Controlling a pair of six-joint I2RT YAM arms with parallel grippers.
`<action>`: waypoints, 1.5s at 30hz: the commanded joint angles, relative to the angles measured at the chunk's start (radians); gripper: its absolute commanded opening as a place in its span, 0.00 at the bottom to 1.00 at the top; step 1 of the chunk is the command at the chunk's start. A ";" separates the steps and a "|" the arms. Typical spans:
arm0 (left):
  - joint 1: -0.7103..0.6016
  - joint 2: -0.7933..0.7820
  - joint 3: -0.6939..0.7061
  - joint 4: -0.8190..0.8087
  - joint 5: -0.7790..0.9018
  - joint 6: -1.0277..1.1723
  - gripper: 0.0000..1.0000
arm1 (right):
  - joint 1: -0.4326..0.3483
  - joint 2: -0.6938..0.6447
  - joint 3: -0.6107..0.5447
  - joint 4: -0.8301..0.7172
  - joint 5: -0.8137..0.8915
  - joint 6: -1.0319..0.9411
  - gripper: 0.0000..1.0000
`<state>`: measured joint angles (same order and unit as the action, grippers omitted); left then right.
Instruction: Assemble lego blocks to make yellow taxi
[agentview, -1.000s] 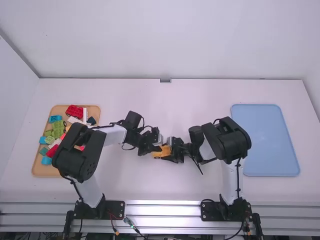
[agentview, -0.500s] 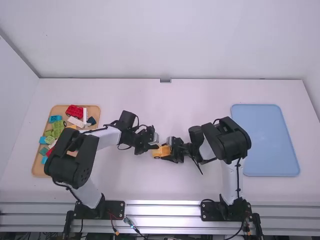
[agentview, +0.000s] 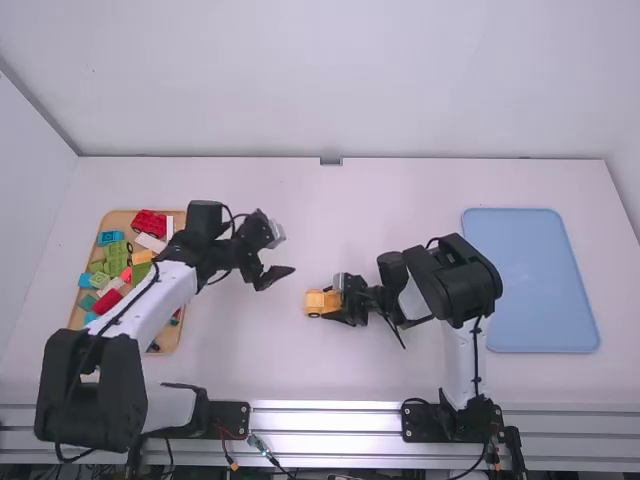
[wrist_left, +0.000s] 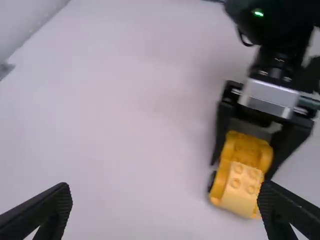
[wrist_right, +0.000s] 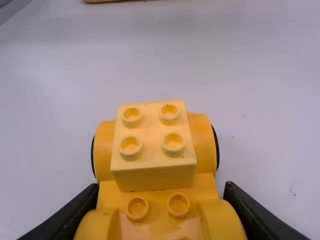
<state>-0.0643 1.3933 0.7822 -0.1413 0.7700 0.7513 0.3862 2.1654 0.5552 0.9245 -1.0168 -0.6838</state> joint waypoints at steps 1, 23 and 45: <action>0.069 -0.055 -0.005 0.019 -0.029 -0.249 0.99 | 0.001 0.019 0.001 -0.012 0.034 0.015 0.56; 0.491 -0.088 -0.005 -0.011 -0.211 -0.899 0.99 | -0.053 -0.552 -0.074 -0.558 0.484 0.048 0.99; 0.497 -0.070 0.024 -0.191 -0.756 -0.993 0.99 | -0.092 -0.982 -0.044 -0.670 0.598 0.052 0.99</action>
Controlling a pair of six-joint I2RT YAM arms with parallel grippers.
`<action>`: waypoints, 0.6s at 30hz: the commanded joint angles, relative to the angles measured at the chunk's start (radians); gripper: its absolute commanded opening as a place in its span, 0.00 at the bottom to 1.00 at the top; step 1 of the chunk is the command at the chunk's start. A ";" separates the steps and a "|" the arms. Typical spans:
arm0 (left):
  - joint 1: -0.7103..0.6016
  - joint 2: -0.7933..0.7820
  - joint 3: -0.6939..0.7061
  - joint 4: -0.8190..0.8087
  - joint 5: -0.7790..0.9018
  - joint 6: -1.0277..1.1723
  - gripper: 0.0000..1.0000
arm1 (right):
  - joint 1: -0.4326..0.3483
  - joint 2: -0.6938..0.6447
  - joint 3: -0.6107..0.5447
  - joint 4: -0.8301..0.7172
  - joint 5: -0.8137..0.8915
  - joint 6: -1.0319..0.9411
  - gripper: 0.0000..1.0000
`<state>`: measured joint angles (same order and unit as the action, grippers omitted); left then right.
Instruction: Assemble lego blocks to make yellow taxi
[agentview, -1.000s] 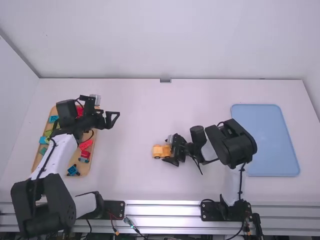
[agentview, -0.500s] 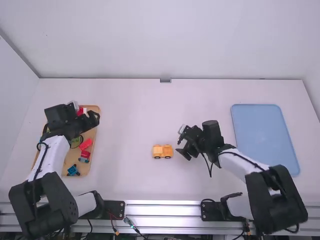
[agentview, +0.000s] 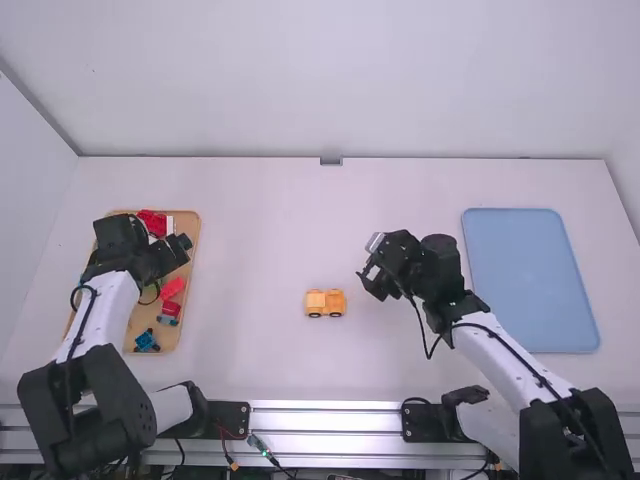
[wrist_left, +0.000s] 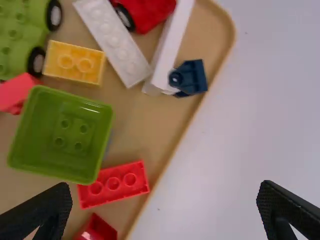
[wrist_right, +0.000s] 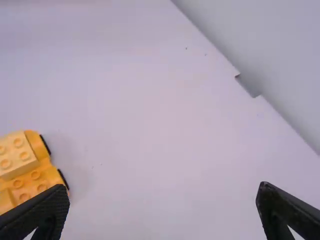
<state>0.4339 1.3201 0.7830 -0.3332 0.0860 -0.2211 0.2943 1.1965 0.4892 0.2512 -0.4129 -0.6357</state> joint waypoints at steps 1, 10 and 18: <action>-0.001 0.010 0.045 -0.014 -0.068 -0.001 0.99 | 0.000 -0.011 0.022 0.024 -0.004 0.004 0.99; 0.009 0.273 0.438 -0.302 -0.100 0.027 0.99 | 0.000 -0.012 0.022 0.082 0.009 0.004 0.99; 0.069 0.639 0.906 -0.617 -0.103 -0.012 0.99 | 0.000 -0.012 0.022 0.082 0.048 0.003 0.99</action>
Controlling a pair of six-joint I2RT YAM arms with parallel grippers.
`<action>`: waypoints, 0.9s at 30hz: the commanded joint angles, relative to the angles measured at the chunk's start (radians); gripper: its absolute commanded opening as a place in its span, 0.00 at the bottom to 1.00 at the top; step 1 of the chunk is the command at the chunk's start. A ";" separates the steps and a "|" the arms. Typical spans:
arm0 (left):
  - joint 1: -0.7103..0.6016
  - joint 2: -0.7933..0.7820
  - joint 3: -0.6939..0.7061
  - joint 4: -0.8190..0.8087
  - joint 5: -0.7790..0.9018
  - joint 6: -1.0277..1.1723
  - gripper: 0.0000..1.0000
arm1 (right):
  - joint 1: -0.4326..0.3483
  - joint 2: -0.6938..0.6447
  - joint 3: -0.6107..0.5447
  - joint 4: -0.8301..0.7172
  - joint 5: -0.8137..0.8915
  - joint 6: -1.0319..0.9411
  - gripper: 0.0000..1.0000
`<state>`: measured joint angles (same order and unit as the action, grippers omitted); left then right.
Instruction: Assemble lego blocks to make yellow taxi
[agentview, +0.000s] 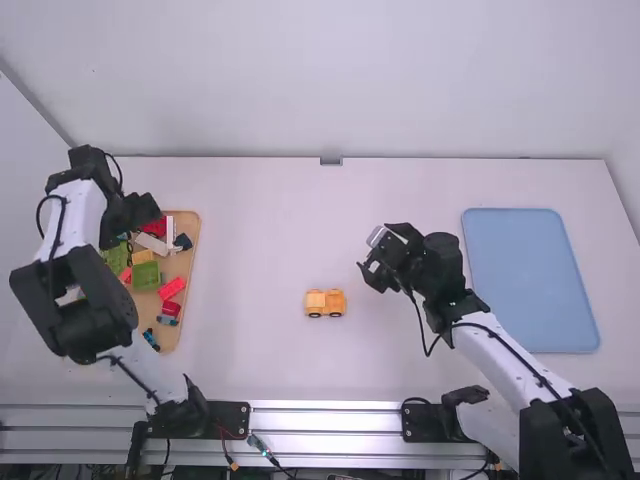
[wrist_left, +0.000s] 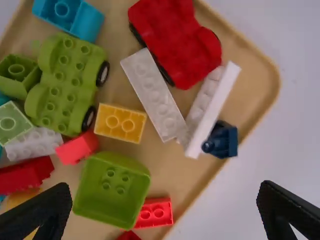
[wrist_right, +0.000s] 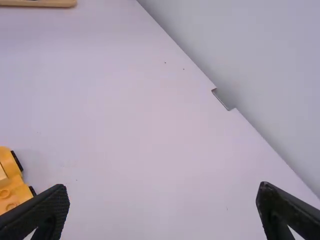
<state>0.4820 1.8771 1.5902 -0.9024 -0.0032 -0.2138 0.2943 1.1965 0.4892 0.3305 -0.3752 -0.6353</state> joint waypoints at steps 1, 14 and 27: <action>0.025 0.110 0.129 -0.067 -0.019 -0.039 0.99 | 0.000 -0.012 0.022 0.004 0.010 0.003 0.99; 0.041 0.315 0.262 -0.186 -0.061 -0.643 0.99 | 0.000 -0.013 0.022 0.006 0.010 0.003 0.99; 0.046 0.315 0.140 0.014 -0.003 -0.766 0.77 | 0.001 -0.013 0.022 0.003 0.010 0.004 0.99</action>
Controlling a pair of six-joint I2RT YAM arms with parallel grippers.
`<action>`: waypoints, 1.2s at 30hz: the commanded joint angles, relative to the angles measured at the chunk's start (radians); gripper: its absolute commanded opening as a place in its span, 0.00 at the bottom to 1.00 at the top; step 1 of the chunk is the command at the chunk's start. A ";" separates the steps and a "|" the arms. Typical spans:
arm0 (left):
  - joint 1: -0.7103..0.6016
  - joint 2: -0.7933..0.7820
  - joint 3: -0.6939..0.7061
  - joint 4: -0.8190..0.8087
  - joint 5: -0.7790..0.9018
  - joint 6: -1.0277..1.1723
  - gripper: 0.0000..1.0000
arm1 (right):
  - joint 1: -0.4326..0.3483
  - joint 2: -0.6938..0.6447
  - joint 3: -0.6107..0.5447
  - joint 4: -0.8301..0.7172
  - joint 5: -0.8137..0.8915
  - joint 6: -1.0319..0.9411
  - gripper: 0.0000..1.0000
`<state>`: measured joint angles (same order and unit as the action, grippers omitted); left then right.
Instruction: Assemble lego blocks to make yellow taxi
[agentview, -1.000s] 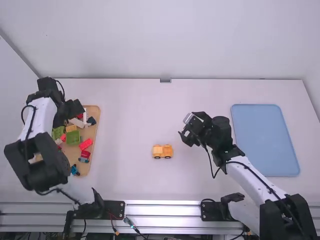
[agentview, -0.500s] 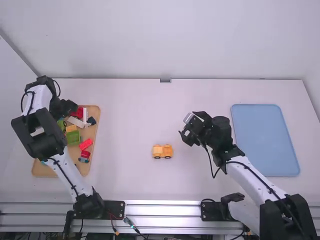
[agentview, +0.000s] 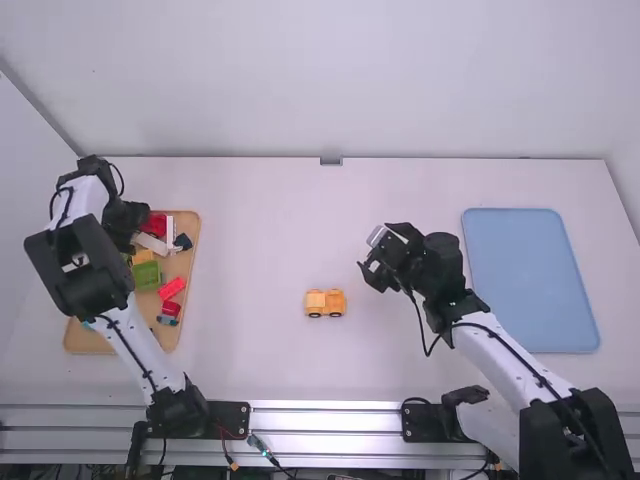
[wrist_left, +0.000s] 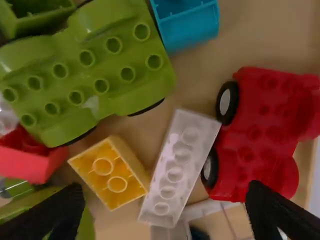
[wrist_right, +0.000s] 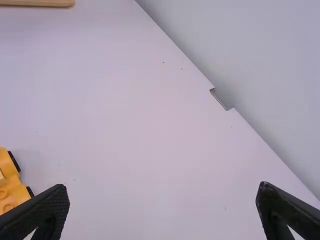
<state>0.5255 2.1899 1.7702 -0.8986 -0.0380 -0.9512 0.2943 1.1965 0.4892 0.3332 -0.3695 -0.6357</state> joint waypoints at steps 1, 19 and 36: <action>0.002 0.002 -0.045 0.016 0.036 -0.029 0.76 | 0.001 -0.013 0.022 0.000 0.003 0.005 0.99; -0.002 0.002 -0.112 0.072 0.048 -0.107 0.64 | 0.002 -0.013 0.022 0.000 0.003 0.011 0.99; -0.002 0.002 -0.011 -0.118 -0.034 -0.188 0.75 | 0.002 -0.013 0.022 -0.003 0.000 0.011 0.99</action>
<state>0.5255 2.1864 1.7542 -0.9951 -0.0227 -1.0847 0.2943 1.1965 0.4892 0.3305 -0.3668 -0.6346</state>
